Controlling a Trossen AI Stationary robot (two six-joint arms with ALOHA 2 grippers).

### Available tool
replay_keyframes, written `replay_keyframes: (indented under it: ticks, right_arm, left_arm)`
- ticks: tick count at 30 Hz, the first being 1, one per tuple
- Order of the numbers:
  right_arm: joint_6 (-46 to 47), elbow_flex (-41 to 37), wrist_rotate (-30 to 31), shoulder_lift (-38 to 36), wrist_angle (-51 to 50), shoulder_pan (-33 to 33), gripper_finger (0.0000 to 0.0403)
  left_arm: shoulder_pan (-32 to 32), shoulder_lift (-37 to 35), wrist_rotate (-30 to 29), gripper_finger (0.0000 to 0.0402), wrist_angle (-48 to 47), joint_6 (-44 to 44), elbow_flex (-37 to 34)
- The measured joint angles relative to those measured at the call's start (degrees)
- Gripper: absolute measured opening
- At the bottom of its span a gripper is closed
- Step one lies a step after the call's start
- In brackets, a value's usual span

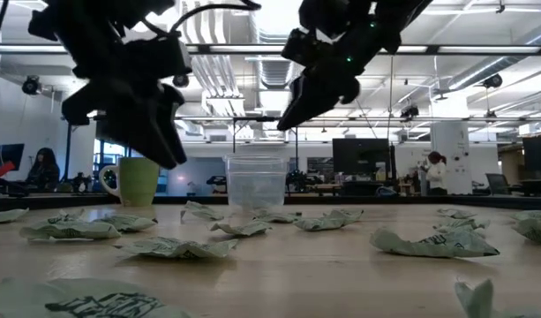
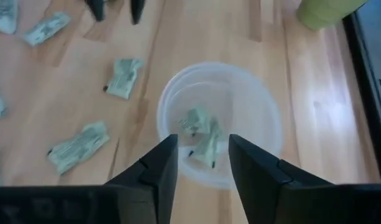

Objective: Pick and place Stevia / Truvia into bins
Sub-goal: Put the green stevia packet into the transparent container

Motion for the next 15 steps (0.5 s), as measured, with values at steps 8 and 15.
replay_keyframes:
  ticks: [8,15]
  right_arm:
    - [0.6,-7.0,-1.3,-4.4,0.1,2.7,0.0121]
    - [2.2,-11.5,-2.4,-7.0,0.3,5.8,0.0111]
  left_arm:
    - [1.8,3.2,-0.1,0.0157,5.1,3.1,-0.7]
    - [4.4,6.7,0.8,0.0157,6.6,4.5,-0.7]
